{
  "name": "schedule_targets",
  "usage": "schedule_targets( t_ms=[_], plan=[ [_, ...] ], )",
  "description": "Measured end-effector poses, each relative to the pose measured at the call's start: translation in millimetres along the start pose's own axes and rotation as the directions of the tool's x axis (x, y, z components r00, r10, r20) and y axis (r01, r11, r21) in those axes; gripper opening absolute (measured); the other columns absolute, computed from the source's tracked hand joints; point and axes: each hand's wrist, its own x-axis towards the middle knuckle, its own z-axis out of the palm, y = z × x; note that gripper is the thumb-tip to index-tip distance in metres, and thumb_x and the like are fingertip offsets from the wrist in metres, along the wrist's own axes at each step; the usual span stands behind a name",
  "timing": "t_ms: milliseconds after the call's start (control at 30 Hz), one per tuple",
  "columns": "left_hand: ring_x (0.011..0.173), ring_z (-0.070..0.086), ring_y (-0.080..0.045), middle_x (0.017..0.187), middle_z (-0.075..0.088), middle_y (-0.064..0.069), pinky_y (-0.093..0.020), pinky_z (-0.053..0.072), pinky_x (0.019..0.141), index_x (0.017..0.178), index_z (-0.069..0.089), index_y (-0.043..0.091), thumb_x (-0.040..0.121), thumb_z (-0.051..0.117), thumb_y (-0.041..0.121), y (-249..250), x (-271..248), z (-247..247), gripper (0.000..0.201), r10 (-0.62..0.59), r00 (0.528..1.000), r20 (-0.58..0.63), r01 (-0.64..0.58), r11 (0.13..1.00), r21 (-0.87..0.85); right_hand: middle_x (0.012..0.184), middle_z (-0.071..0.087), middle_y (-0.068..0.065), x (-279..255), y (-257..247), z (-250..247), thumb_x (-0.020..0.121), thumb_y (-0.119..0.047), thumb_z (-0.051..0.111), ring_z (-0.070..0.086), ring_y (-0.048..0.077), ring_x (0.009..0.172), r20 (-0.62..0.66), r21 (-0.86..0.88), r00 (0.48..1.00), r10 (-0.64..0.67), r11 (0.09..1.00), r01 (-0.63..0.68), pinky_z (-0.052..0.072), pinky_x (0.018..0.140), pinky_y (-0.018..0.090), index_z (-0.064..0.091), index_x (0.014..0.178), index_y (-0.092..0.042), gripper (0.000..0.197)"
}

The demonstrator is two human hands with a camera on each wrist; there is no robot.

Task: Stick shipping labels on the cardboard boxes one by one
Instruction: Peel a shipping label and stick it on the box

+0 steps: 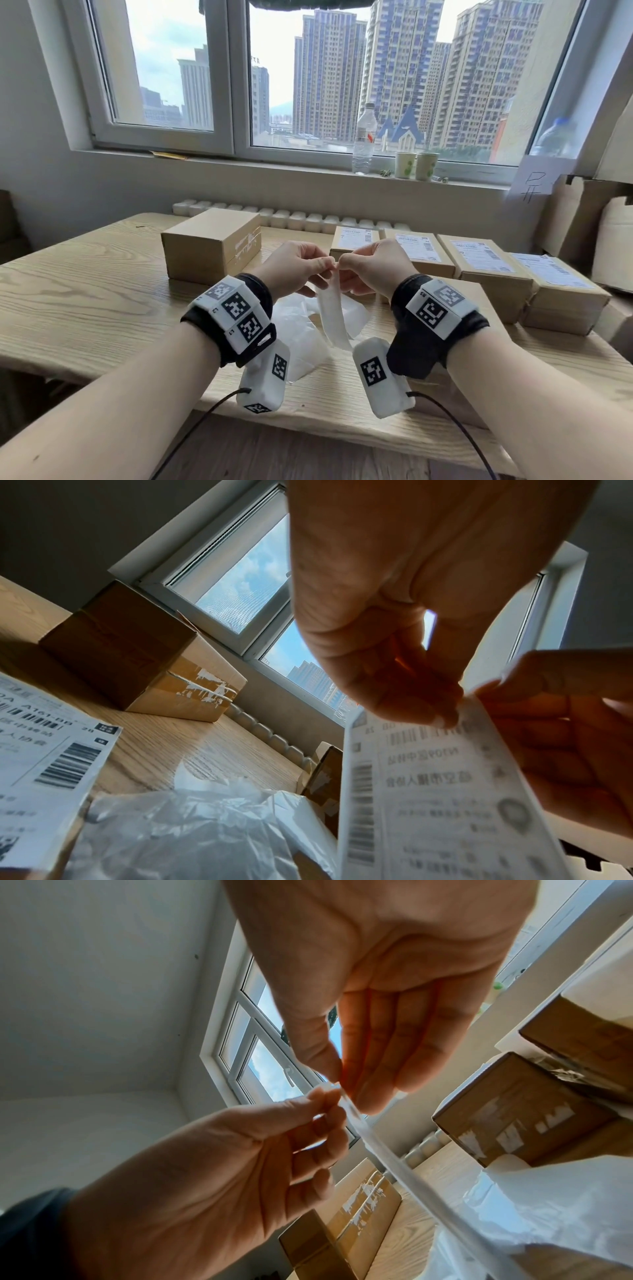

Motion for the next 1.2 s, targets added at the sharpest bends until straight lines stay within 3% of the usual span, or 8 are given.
schedule_targets(
  t_ms=[267,467,667,833,933,1000,1100,1200],
  plan=[
    [0.066,0.06,-0.009,0.077,0.062,0.0,-0.019,0.05,0.056,0.081,0.057,0.014,0.095,0.052,0.017,-1.5,2.1,-0.6,0.016,-0.006,1.0,-0.025,0.008,0.998,0.065,0.076,0.075,0.008,0.7,-2.3,-1.8,0.083,-0.016,0.062,0.072,0.016,0.07,-0.001,0.0,0.999,0.045,0.999,-0.045,0.059,0.07,0.028,0.074,0.08,-0.003,0.017],
    [0.067,0.058,-0.011,0.076,0.059,-0.002,-0.023,0.049,0.059,0.079,0.055,0.013,0.097,0.047,0.015,-23.2,6.1,-20.9,0.02,-0.153,0.977,-0.147,0.177,0.97,0.164,0.065,0.07,0.008,1.4,-1.5,-21.3,0.086,-0.01,0.056,0.067,0.014,0.052,-0.056,0.232,0.984,0.167,0.961,-0.15,0.057,0.056,0.025,0.064,0.073,-0.006,0.016],
    [0.061,0.056,-0.011,0.07,0.058,-0.002,-0.024,0.046,0.057,0.073,0.055,0.012,0.096,0.047,0.014,-49.4,7.6,-38.0,0.024,-0.294,0.924,-0.245,0.367,0.862,0.349,0.068,0.068,0.008,1.8,-0.7,-42.2,0.089,-0.01,0.052,0.065,0.013,0.052,-0.105,0.408,0.968,0.229,0.897,-0.168,0.056,0.055,0.024,0.06,0.072,-0.003,0.021],
    [0.063,0.057,-0.018,0.069,0.061,-0.005,-0.024,0.044,0.057,0.085,0.064,0.004,0.095,0.049,0.013,-61.4,10.3,-44.9,0.02,-0.371,0.881,-0.293,0.471,0.736,0.485,0.051,0.067,0.005,-0.2,-0.9,-52.5,0.09,-0.006,0.049,0.065,0.012,0.044,-0.138,0.52,0.969,0.207,0.848,-0.107,0.056,0.05,0.022,0.059,0.072,-0.001,0.02],
    [0.057,0.054,-0.017,0.066,0.059,-0.005,-0.021,0.04,0.046,0.085,0.064,0.002,0.094,0.048,0.01,-67.1,10.8,-47.8,0.02,-0.415,0.855,-0.31,0.518,0.678,0.522,0.052,0.068,0.007,-1.8,-0.7,-58.0,0.09,-0.006,0.047,0.068,0.015,0.048,-0.143,0.573,0.973,0.184,0.816,-0.07,0.058,0.051,0.023,0.059,0.077,0.0,0.018],
    [0.066,0.06,-0.021,0.077,0.067,-0.008,-0.024,0.045,0.053,0.088,0.066,0.001,0.093,0.049,0.013,-68.4,11.5,-50.3,0.022,-0.427,0.841,-0.331,0.54,0.633,0.554,0.052,0.068,0.007,-2.6,-0.6,-61.3,0.092,-0.006,0.046,0.068,0.015,0.048,-0.139,0.602,0.976,0.167,0.797,-0.05,0.058,0.053,0.024,0.057,0.08,-0.001,0.017],
    [0.098,0.062,-0.025,0.109,0.066,-0.008,-0.032,0.049,0.083,0.107,0.062,0.01,0.091,0.051,0.04,-60.0,13.8,-46.2,0.035,-0.258,0.879,-0.401,0.471,0.608,0.64,0.055,0.07,0.007,-2.5,-0.1,-65.3,0.093,-0.007,0.046,0.07,0.016,0.052,-0.159,0.612,0.976,0.15,0.79,-0.022,0.059,0.057,0.026,0.056,0.087,-0.004,0.013],
    [0.101,0.059,-0.019,0.109,0.062,-0.002,-0.037,0.049,0.09,0.111,0.056,0.015,0.082,0.046,0.066,-29.6,15.9,-17.9,0.06,-0.083,0.972,-0.218,0.199,0.786,0.586,0.054,0.069,0.005,-1.3,1.4,-67.0,0.094,-0.005,0.045,0.07,0.017,0.052,-0.18,0.631,0.973,0.143,0.776,0.003,0.059,0.06,0.03,0.055,0.091,-0.004,0.011]
  ],
)
